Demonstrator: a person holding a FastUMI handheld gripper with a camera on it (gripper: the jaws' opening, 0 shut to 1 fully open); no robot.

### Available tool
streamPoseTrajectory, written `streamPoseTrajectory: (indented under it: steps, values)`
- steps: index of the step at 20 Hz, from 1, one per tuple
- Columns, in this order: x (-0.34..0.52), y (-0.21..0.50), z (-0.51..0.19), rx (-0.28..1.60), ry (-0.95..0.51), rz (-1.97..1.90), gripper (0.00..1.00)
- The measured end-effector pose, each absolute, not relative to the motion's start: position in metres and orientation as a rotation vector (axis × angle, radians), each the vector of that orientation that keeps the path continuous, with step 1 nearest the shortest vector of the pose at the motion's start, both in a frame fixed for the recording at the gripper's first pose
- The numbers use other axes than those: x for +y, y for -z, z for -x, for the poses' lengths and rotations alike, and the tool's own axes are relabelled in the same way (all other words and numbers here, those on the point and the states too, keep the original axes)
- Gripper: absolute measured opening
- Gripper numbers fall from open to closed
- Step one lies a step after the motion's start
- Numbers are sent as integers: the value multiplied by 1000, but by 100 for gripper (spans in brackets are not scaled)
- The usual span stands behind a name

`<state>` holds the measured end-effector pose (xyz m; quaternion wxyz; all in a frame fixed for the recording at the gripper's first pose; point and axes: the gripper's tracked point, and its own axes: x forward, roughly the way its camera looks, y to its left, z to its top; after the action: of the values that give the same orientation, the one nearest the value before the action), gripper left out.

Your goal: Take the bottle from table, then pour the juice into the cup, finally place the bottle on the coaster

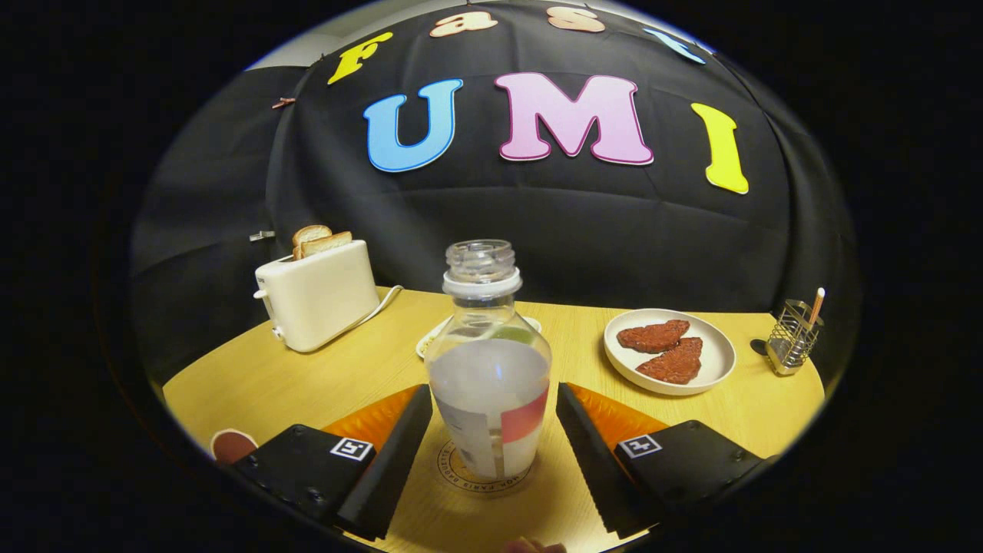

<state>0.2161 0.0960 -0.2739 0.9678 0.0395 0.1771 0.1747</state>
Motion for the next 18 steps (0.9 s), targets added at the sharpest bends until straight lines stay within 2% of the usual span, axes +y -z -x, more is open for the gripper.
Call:
streamPoseTrajectory:
  steps: [7,11,18]
  values:
    - [70,223,-164,360,-346,-129,100]
    - [40,175,-134,301,-325,-105,99]
    - [-28,82,-79,209,-166,-40,99]
